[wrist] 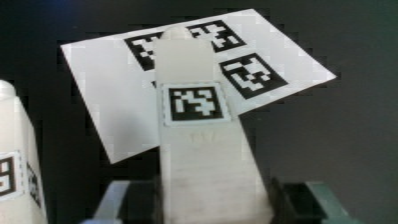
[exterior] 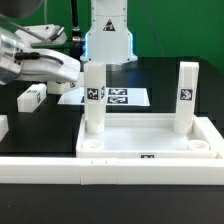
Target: Assemble desk
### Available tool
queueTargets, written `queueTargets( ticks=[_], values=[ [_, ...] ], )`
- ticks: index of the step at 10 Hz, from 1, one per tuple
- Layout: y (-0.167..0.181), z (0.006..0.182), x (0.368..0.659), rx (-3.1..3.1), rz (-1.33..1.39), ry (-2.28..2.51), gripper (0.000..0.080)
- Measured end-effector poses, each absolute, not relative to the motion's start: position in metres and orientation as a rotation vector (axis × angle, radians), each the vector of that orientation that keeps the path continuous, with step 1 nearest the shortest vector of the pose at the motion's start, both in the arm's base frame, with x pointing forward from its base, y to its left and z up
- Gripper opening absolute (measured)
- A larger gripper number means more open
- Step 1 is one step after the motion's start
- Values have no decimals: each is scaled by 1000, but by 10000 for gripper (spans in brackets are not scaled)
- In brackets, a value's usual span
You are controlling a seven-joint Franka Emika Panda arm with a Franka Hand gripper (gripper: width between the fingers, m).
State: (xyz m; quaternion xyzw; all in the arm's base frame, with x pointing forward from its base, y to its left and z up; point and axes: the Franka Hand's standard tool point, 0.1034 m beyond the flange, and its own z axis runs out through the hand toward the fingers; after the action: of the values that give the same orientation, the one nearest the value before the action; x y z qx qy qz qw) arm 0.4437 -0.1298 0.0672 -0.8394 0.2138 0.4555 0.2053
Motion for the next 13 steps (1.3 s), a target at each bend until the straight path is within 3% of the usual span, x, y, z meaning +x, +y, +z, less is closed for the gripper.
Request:
queueTargets(
  ticks=[3,6,7,13],
  values=[
    [-131,67,445,-2345,1263,596,282],
    [-134,101,465,-2383,1203,544,284],
    [-132,106,468,-2403,1181,533,284],
    [-141,106,470,-2406,1159,533,284]
  ],
)
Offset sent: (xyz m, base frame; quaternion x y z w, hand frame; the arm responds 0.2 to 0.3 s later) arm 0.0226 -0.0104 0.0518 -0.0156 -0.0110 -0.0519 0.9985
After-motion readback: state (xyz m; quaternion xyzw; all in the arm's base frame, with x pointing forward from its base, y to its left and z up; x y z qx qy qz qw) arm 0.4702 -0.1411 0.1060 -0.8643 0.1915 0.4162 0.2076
